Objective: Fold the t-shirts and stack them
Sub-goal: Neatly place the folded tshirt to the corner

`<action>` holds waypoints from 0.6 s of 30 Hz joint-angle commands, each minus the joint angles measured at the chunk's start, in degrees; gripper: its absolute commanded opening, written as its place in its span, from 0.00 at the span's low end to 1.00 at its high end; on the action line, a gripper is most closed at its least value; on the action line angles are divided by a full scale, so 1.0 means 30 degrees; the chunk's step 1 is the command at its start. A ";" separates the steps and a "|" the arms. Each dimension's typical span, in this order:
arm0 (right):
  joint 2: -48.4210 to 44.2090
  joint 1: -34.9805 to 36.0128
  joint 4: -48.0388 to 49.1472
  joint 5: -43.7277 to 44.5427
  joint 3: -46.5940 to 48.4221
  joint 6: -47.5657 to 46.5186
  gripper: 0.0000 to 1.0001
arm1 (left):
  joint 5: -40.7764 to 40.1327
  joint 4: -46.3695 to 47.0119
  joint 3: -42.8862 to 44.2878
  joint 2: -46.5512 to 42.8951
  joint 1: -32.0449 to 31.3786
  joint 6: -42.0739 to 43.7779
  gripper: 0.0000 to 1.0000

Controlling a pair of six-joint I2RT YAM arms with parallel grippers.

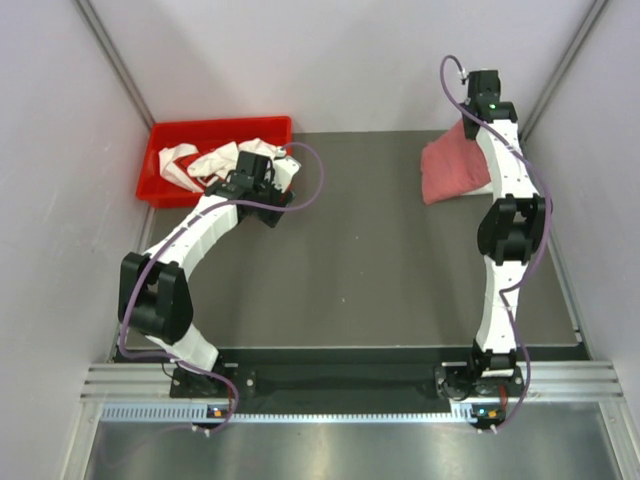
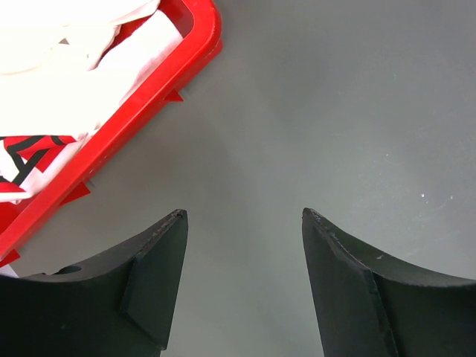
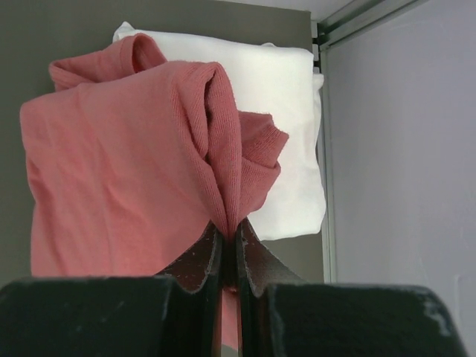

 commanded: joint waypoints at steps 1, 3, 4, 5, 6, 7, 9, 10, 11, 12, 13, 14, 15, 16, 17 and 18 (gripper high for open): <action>-0.0959 -0.0251 0.0566 0.0713 0.1145 -0.0670 0.00 | -0.0068 0.0550 -0.0114 -0.0024 0.0081 0.0151 0.68; -0.0900 -0.0830 0.0712 0.0538 0.1350 -0.0787 0.00 | -0.0039 0.0608 -0.0143 -0.0023 0.0081 0.0151 0.68; -0.0813 -0.1010 0.0800 0.0392 0.1437 -0.0903 0.00 | -0.0039 0.0579 -0.0172 -0.0053 0.0081 0.0151 0.68; -0.0783 -0.1099 0.0946 0.0101 0.1612 -0.0992 0.00 | -0.0039 0.0579 -0.0144 -0.0024 0.0081 0.0180 0.68; -0.0725 -0.1158 0.0976 -0.0018 0.1759 -0.1051 0.00 | -0.0039 0.0579 -0.0201 -0.0053 0.0081 0.0180 0.68; -0.0637 -0.1275 0.0977 -0.0077 0.1905 -0.1080 0.00 | -0.0039 0.0579 -0.0231 -0.0024 0.0081 0.0180 0.68; -0.0636 -0.1305 0.1064 -0.0312 0.2229 -0.1110 0.00 | -0.0532 0.0637 -0.0289 0.0034 0.0081 0.0180 0.68; -0.0781 -0.1363 0.1151 -0.0399 0.2229 -0.1052 0.00 | -0.0624 0.0638 -0.0290 0.0064 0.0081 0.0180 0.68; -0.0870 -0.1364 0.1239 -0.0400 0.2229 -0.1051 0.00 | -0.0625 0.0696 -0.0290 0.0064 0.0081 0.0180 0.68; -0.0929 -0.1393 0.1327 -0.0400 0.2229 -0.0993 0.00 | -0.0654 0.0696 -0.0290 0.0180 0.0081 0.0180 0.68; -0.0987 -0.1480 0.1415 -0.0429 0.2229 -0.0905 0.00 | -0.0683 0.0696 -0.0232 0.0210 0.0081 0.0180 0.68; -0.1017 -0.1539 0.1503 -0.0603 0.2229 -0.0905 0.00 | -0.0684 0.0696 -0.0231 0.0269 0.0081 0.0209 0.68; -0.0988 -0.1598 0.1533 -0.0692 0.2229 -0.0905 0.00 | -0.0684 0.0725 -0.0202 0.0327 0.0081 0.0180 0.68; -0.0872 -0.1685 0.1562 -0.0751 0.2229 -0.1108 0.00 | -0.0684 0.0755 -0.0173 0.0299 0.0081 0.0180 0.68; -0.0784 -0.1744 0.1620 -0.0926 0.2229 -0.1197 0.00 | -0.0684 0.0726 -0.0202 0.0357 0.0081 0.0209 0.68; -0.0667 -0.1861 0.1650 -0.1073 0.2200 -0.1343 0.00 | -0.0713 0.0726 -0.0202 0.0386 0.0081 0.0180 0.68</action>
